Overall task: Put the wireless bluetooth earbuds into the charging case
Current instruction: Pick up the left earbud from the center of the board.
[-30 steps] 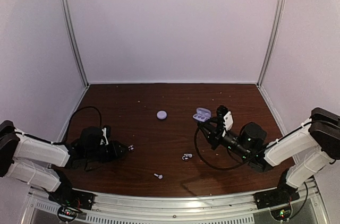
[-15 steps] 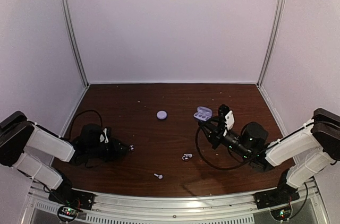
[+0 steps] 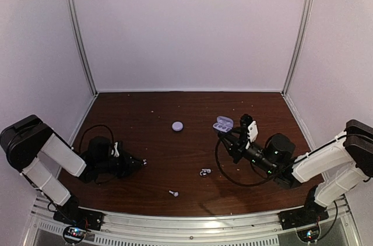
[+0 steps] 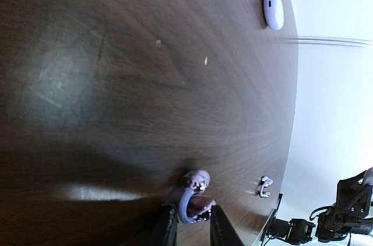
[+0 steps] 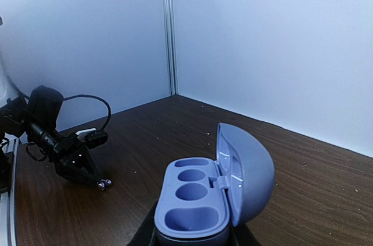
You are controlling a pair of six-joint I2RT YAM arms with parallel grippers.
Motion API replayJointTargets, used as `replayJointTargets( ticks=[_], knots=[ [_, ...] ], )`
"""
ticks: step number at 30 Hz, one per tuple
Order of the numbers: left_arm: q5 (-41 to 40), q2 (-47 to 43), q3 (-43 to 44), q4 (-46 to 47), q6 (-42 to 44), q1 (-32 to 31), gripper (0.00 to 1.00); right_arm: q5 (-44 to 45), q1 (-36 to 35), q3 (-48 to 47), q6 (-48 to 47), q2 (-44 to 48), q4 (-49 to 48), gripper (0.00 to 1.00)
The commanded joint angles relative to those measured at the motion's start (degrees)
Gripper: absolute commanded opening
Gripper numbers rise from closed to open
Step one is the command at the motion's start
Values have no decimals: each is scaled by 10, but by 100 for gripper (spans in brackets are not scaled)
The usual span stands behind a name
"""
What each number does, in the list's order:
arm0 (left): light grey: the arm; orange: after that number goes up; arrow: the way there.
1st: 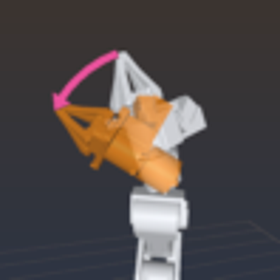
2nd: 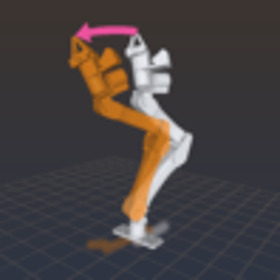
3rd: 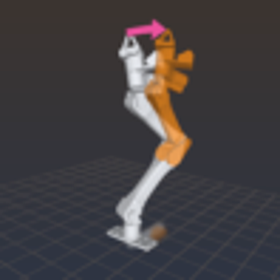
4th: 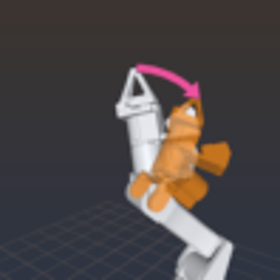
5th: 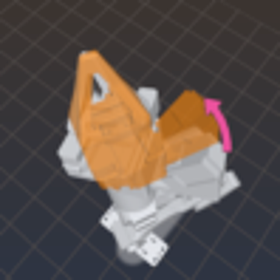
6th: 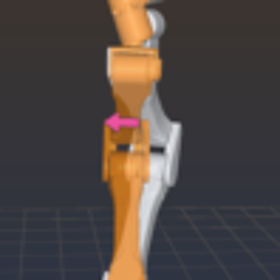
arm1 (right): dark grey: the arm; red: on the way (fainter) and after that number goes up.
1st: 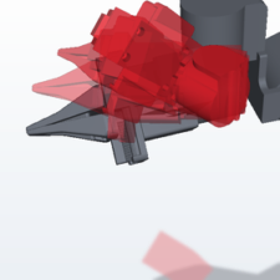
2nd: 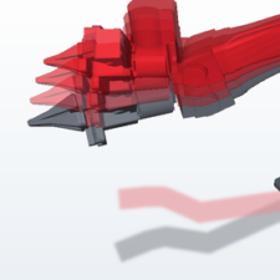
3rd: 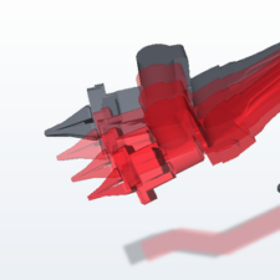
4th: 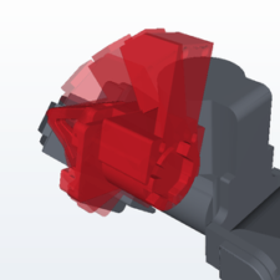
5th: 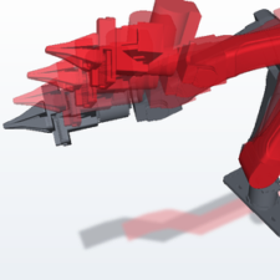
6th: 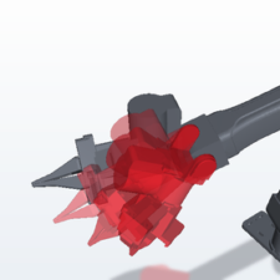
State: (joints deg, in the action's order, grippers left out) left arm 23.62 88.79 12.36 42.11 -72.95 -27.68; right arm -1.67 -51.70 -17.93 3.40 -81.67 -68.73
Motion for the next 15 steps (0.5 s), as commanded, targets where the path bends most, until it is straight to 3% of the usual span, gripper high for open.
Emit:
replayJointTargets(
  ticks=[1,9,15],
  knots=[
    [13,27,-12,35,-13,7,22,-1,2,3,1,13,0,1],
    [16,50,-9,57,-14,13,18,1,2,3,0,14,4,1],
    [17,57,-2,63,-5,17,8,0,2,1,-1,14,6,1]
  ],
)
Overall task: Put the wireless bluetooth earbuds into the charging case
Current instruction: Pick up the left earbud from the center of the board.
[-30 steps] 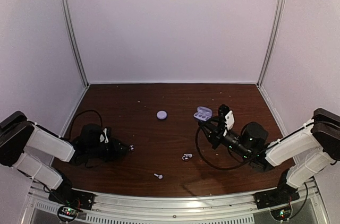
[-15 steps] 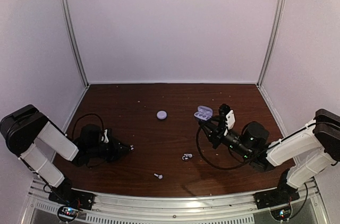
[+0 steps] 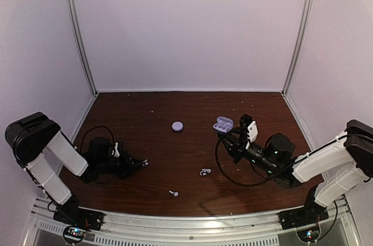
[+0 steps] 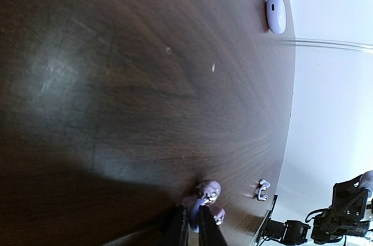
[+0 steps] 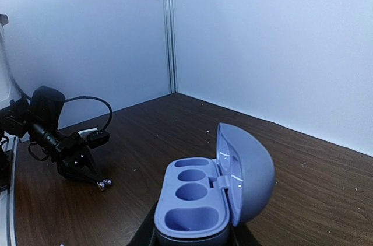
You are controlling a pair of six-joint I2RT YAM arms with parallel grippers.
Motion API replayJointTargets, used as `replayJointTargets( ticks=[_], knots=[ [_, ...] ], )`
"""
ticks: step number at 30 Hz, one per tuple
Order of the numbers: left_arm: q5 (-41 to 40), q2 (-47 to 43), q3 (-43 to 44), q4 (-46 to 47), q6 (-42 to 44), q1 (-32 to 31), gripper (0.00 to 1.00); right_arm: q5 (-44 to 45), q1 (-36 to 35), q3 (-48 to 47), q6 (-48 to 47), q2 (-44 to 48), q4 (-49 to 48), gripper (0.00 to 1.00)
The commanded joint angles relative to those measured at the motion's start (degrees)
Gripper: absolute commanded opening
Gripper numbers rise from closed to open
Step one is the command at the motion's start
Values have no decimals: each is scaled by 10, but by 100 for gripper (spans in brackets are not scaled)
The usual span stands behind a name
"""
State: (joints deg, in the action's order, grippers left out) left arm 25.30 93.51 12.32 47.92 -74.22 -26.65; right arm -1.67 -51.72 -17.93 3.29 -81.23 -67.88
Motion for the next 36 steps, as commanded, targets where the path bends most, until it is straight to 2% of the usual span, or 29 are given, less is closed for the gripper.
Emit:
replayJointTargets(
  ticks=[1,14,18,24,30,36],
  knots=[
    [0,10,0,4,10,6,7,0,2,1,0,9,-2,1],
    [19,-6,27,9,48,6,0,1,3,3,-1,9,-2,1],
    [17,-39,49,-41,91,6,0,2,2,0,-6,6,1,1],
    [7,-112,128,-188,231,-10,0,-30,5,1,-23,6,9,1],
    [-33,-200,212,-330,422,-41,0,-145,20,1,-17,22,23,1],
    [-38,-233,277,-411,565,-95,0,-273,40,-8,5,26,50,0]
  ],
)
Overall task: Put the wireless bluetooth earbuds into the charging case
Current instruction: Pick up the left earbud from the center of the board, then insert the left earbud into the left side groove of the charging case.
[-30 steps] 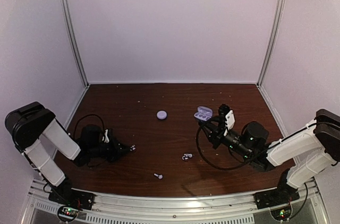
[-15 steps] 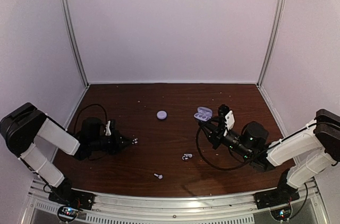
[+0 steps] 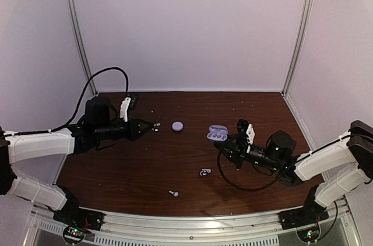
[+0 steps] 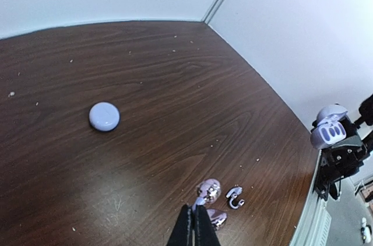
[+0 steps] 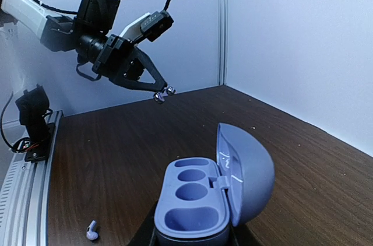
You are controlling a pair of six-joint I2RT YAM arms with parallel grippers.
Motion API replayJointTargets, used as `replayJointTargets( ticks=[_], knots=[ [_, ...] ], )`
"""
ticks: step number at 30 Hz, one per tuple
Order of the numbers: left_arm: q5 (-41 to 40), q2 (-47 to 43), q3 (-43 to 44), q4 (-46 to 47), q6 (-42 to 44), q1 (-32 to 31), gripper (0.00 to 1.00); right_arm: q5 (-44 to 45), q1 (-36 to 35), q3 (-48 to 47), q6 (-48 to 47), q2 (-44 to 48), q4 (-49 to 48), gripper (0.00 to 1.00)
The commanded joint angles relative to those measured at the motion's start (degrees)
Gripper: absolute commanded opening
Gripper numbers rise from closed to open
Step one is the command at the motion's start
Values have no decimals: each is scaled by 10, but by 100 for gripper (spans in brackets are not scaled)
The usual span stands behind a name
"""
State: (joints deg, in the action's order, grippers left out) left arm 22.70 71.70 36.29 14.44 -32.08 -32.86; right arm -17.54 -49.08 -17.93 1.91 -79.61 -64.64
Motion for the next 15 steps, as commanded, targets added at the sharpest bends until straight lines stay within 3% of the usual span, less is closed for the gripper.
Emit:
replayJointTargets(
  ticks=[1,6,15],
  knots=[
    [-9,-15,47,-85,164,-42,0,-136,17,-12,25,8,27,0],
    [-8,-14,82,-117,236,-87,0,-246,30,-42,47,-10,75,1],
    [-8,17,148,-142,314,-184,0,-350,31,-58,105,-46,65,0]
  ],
)
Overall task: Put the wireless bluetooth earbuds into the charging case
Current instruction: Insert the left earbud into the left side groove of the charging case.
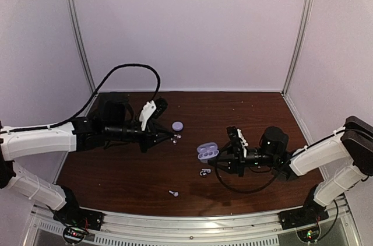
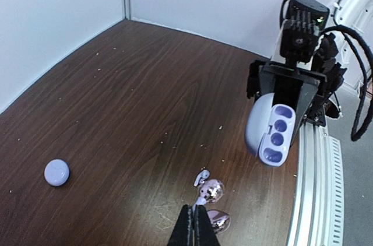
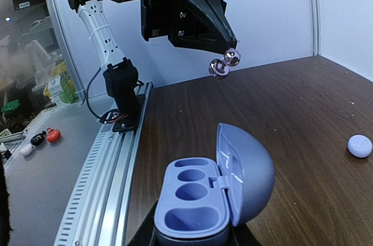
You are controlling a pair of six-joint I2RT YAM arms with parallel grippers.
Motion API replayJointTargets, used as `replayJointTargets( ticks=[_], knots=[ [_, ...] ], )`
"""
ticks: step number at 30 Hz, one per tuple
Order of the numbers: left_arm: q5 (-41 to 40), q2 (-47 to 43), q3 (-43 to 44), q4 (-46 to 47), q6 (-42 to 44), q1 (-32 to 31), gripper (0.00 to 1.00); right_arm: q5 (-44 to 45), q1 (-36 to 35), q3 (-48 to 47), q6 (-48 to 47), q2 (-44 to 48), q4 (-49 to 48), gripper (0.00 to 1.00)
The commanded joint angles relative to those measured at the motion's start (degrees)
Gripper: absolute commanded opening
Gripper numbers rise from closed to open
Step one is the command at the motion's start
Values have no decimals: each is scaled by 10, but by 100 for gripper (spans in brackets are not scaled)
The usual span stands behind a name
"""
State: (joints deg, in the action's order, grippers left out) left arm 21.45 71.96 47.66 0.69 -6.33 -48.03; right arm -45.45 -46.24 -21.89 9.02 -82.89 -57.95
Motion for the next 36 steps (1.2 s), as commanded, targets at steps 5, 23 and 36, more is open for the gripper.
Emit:
replayJointTargets(
  ticks=[5,23,36],
  knots=[
    [5,35,66,-29,102,-70,0,-87,3,-29,45,-24,9,0],
    [-61,88,117,-63,173,-143,0,-120,3,-40,108,-58,-44,0],
    [-102,120,132,-68,195,-169,0,-119,2,-41,115,-58,-49,0]
  ],
)
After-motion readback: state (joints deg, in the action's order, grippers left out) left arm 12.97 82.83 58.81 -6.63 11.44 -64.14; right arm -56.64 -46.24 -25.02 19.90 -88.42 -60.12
